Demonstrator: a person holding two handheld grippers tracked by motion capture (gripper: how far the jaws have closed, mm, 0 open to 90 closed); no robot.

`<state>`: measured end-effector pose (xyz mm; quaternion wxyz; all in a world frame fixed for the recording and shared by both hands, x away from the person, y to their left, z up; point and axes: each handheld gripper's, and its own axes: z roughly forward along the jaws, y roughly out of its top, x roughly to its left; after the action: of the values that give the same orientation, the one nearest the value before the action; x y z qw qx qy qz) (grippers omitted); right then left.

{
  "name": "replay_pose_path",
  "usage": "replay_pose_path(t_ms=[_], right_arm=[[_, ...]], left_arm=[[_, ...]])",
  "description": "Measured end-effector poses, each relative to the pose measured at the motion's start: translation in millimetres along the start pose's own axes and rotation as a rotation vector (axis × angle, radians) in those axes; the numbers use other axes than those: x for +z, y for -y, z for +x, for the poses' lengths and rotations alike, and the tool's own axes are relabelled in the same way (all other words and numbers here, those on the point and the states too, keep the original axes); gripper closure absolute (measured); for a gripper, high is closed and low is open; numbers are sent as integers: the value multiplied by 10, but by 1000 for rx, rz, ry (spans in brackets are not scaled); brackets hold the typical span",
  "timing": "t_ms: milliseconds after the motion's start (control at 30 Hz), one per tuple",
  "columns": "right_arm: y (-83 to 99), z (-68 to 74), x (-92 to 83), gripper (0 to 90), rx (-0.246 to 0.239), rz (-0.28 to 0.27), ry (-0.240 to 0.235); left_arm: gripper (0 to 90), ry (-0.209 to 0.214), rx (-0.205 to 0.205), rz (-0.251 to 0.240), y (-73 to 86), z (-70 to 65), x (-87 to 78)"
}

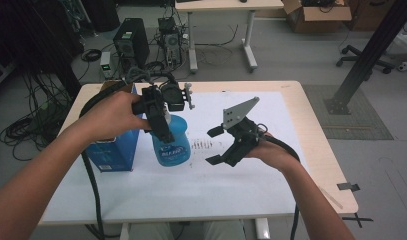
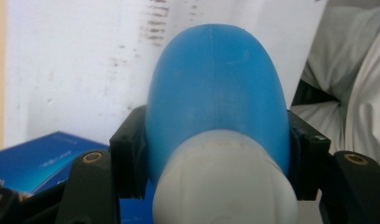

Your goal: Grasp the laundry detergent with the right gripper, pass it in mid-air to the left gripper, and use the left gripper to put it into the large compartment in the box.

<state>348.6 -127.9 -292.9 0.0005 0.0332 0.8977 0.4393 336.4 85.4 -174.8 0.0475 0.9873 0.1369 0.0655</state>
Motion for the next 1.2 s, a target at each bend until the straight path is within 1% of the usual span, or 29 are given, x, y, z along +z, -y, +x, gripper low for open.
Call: replay_pose_path(t_ms=[33,67,133,167,300,333,433,500,733,767,800,833,867,933,1067,1100,1167,1200], right_arm=[[0,0,0,128,0,0,0],[33,-3,-77,121,10,23,28],[44,-7,-105,116,12,30,36],[59,-8,-150,103,18,40,52],[83,-17,-299,90,22,83,100],[85,-20,-337,90,24,92,112],[93,-29,-442,87,28,113,136],[98,-35,-501,85,27,135,151],[137,-66,-648,80,25,206,204],[147,-72,-665,80,27,210,207],[154,-76,-678,80,27,214,210],[162,-81,-700,80,28,220,216],[165,-83,-714,80,27,226,219],[169,-82,-748,81,26,231,225],[163,-77,-823,80,21,246,242],[162,-75,-840,80,20,248,246],[164,-80,-879,80,14,249,253],[164,-80,-879,81,14,249,253]], left_arm=[[377,-7,-14,-1,2,12,-16],[377,-16,-42,0,5,33,-43],[377,-29,-64,7,10,54,-90],[377,-33,-79,0,16,62,-115],[377,-39,-136,-3,38,114,-220],[377,-39,-156,-2,44,131,-252],[378,-54,-202,-5,68,183,-337],[378,-63,-240,-6,91,225,-392],[378,-97,-410,-9,194,398,-609],[378,-100,-428,-8,202,415,-632],[378,-106,-455,-7,216,449,-675],[378,-110,-470,-7,225,468,-701],[378,-113,-496,-11,242,505,-744],[378,-113,-540,-17,271,556,-798],[379,-121,-662,-42,364,676,-913],[378,-124,-681,-46,384,696,-931],[378,-136,-741,-43,450,754,-973],[378,-141,-763,-45,473,771,-980]])
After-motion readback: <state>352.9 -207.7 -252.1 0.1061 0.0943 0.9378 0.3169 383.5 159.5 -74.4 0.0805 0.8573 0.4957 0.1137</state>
